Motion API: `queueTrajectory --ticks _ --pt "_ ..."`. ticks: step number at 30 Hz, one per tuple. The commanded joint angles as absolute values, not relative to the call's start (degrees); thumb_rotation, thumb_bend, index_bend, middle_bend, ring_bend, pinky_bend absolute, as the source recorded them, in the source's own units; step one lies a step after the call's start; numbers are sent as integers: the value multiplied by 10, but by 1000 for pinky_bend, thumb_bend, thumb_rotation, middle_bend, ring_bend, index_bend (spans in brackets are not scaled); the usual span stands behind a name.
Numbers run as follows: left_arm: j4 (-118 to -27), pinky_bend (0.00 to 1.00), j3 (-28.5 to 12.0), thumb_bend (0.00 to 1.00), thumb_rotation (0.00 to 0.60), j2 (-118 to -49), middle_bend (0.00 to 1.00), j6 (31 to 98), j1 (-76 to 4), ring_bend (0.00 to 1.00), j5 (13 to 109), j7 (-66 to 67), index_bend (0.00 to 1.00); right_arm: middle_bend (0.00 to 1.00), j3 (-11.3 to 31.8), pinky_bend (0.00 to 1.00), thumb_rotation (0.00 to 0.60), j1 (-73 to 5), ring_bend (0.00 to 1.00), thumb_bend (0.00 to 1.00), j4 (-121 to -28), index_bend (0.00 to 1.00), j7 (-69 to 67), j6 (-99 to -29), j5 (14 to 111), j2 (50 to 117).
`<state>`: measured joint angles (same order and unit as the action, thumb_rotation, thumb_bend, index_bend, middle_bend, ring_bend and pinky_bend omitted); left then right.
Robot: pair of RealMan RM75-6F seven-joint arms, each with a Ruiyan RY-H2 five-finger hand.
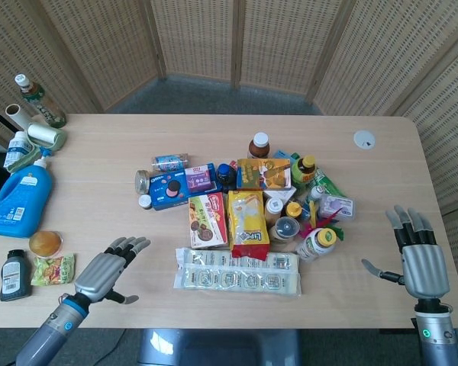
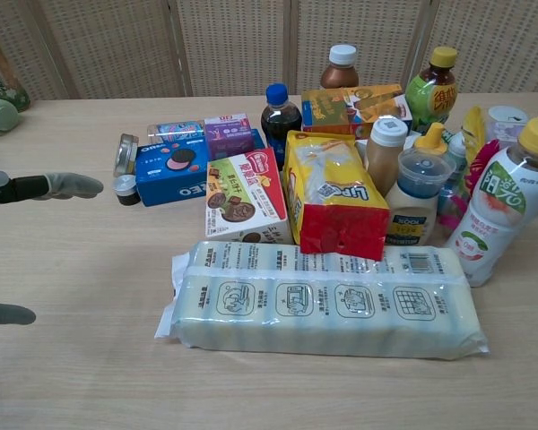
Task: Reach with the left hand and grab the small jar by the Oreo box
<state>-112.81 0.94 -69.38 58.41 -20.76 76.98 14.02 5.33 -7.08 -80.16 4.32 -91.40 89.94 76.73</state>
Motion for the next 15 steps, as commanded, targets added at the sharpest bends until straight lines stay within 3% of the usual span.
queueTrajectory --ticks 1,15 --pt "-1122 0 -3 0 600 -696 0 581 -218 0 754 142 0 0 54 0 341 -71 0 149 -802 0 44 -913 900 768" --pt "-1030 0 -68 0 600 -715 0 561 -266 0 643 127 0 0 57 0 344 -74 0 148 -803 0 46 -907 897 768"
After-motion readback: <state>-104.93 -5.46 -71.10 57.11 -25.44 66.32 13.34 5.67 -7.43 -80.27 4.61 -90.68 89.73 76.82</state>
